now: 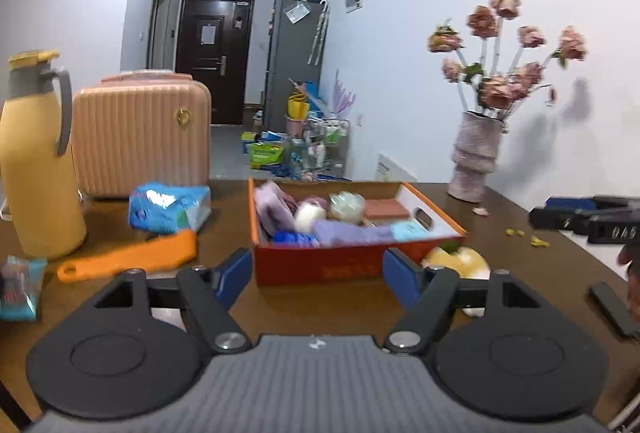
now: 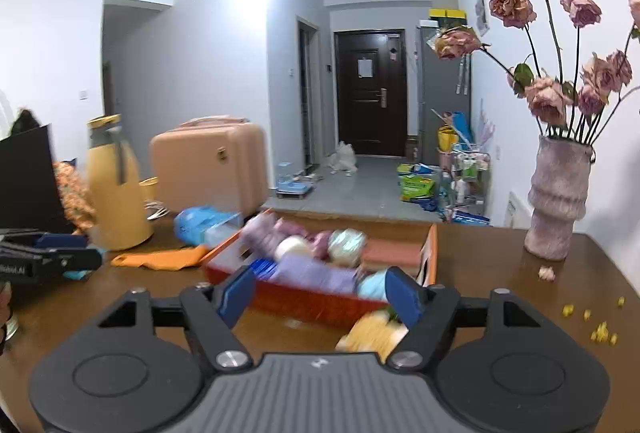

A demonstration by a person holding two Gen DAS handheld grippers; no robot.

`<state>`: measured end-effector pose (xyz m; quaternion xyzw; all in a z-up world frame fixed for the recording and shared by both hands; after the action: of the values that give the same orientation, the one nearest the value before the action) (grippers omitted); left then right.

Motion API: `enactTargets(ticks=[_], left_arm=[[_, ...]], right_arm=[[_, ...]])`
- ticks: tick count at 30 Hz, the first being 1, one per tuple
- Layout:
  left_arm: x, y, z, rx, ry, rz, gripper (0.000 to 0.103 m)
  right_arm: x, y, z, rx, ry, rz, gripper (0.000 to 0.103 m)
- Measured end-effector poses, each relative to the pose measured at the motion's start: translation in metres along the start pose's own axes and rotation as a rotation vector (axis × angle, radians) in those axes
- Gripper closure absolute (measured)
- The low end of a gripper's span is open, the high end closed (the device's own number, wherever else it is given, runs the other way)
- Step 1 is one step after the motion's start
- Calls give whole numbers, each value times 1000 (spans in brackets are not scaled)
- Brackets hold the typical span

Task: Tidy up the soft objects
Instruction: 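Withdraw both tools and move them to the yellow-and-white plush toy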

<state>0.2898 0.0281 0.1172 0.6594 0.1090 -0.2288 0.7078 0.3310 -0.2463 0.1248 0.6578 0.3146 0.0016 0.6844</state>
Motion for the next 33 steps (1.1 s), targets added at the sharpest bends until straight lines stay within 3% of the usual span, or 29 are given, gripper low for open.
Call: enactTargets(ticks=[4, 7, 12, 18, 25, 33], left_arm=[[-27, -44, 11, -48, -39, -28, 26], [-33, -73, 14, -58, -39, -95, 26], [-25, -83, 15, -37, -14, -134, 26], [6, -79, 27, -23, -42, -166, 25], [70, -76, 44, -8, -70, -239, 25], [119, -77, 54, -34, -101, -294, 25]], right_arm=[[-23, -50, -19, 31, 11, -4, 30], [-33, -89, -27, 81, 12, -32, 29], [-28, -121, -26, 134, 16, -84, 29], [-7, -122, 3, 186, -45, -79, 29], [58, -108, 50, 209, -133, -110, 29], [119, -98, 83, 275, -136, -152, 34]])
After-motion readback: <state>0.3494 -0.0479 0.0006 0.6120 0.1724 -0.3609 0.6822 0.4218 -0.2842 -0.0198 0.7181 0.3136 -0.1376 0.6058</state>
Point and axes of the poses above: each gripper's, at about its wrist camera, not at the fingertips, and x roughly the way its jaws point, z to its right, y to its top, the point moved 7 cm from there along x, roughly the way its jaws point, and after that the axes turned 5 degrees about -z, right-handed, at the moved point
